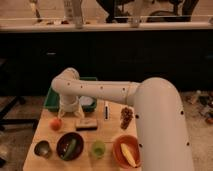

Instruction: Place apple in metal cup

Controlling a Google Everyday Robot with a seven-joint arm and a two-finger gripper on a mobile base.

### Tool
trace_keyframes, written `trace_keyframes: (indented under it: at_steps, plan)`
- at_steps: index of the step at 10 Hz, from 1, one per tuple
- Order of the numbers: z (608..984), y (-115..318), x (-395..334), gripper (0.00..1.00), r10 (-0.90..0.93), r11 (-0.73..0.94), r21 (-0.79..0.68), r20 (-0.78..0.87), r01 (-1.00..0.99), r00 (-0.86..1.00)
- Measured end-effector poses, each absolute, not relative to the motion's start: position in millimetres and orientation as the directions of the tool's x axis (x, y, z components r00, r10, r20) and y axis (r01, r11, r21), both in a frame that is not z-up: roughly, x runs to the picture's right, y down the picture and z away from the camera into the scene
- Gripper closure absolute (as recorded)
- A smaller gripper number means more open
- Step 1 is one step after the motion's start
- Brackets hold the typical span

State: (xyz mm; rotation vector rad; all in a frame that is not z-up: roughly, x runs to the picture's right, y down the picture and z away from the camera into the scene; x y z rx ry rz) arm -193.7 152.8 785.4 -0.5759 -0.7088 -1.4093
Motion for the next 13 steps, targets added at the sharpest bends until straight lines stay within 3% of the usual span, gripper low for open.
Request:
trace_keyframes:
  at_steps: [13]
  plan:
    - [806,171,-300,0.20,-0.620,-0.063,0.170,0.766,0.983,-0.172]
